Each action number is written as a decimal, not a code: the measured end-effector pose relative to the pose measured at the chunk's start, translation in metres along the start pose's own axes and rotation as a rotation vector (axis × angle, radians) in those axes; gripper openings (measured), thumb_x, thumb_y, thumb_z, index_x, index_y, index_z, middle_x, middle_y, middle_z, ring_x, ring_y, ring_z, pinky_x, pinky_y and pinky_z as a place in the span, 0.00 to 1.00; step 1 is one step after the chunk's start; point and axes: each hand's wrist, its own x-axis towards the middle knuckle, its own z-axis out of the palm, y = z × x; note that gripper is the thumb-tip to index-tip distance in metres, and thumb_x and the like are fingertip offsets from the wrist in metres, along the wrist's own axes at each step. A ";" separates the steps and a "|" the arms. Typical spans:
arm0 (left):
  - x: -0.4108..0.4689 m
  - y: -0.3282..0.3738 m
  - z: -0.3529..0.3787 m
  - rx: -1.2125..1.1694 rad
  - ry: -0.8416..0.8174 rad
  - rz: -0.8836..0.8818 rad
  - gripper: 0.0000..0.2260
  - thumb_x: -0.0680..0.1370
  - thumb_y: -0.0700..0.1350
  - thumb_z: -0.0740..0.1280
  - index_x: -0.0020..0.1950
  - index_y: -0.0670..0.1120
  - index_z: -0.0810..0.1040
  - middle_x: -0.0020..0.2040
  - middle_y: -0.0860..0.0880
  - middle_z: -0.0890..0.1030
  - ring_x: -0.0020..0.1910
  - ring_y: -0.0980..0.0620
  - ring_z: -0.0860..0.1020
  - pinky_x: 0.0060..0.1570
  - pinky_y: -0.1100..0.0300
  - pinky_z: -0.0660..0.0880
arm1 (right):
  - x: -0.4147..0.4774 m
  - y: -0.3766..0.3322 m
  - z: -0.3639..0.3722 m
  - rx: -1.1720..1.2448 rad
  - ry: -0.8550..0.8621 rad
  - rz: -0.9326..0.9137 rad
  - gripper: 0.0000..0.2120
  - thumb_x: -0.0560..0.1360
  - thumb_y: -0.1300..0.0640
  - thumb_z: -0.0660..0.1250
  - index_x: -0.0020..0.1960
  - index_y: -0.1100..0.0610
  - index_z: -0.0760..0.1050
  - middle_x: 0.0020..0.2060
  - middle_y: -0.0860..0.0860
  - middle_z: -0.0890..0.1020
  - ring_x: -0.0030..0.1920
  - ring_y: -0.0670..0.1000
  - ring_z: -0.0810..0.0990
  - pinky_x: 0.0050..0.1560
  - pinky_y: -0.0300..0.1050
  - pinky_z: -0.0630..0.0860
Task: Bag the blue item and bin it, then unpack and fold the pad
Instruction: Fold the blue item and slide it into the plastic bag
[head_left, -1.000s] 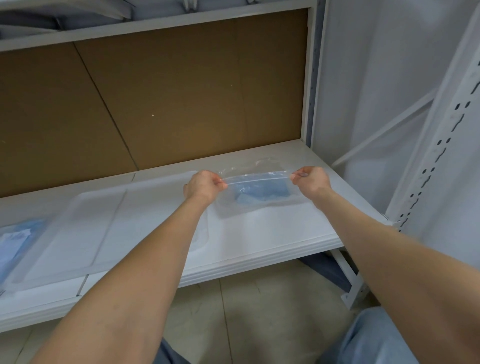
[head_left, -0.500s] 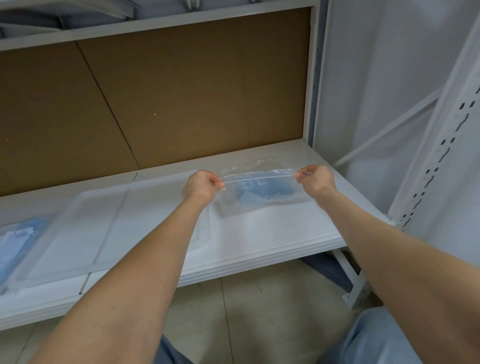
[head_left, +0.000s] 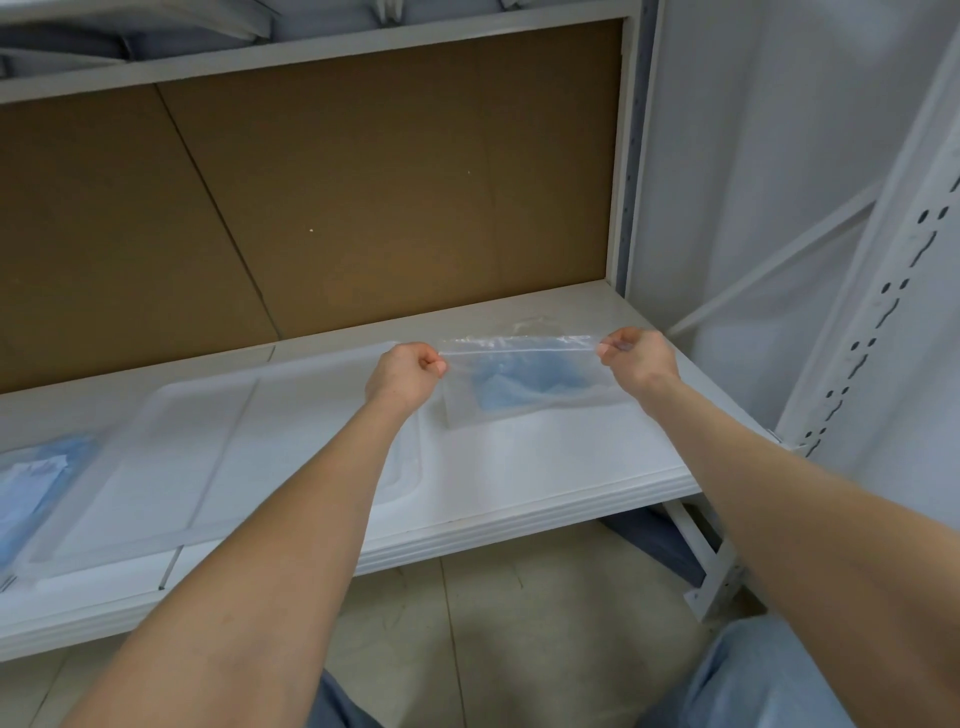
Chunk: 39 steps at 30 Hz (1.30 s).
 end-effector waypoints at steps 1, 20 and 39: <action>-0.001 0.000 0.000 -0.039 -0.016 0.007 0.04 0.77 0.47 0.67 0.49 0.49 0.79 0.49 0.51 0.80 0.51 0.49 0.77 0.52 0.57 0.73 | 0.000 0.000 0.000 -0.011 0.004 -0.004 0.03 0.77 0.54 0.65 0.48 0.53 0.77 0.49 0.53 0.82 0.53 0.56 0.78 0.58 0.49 0.74; -0.007 0.024 0.006 -0.071 -0.123 0.074 0.06 0.75 0.48 0.69 0.49 0.50 0.83 0.46 0.50 0.80 0.48 0.50 0.78 0.51 0.58 0.74 | -0.037 -0.057 0.032 -0.791 -0.130 -0.631 0.30 0.69 0.35 0.68 0.68 0.46 0.70 0.66 0.50 0.72 0.68 0.54 0.63 0.68 0.50 0.60; -0.021 0.041 0.006 0.242 -0.084 0.208 0.05 0.75 0.51 0.67 0.46 0.55 0.82 0.48 0.54 0.81 0.51 0.51 0.78 0.46 0.60 0.72 | -0.048 -0.061 0.060 -0.739 -0.203 -0.425 0.09 0.76 0.46 0.63 0.45 0.48 0.80 0.46 0.51 0.82 0.48 0.54 0.78 0.45 0.43 0.72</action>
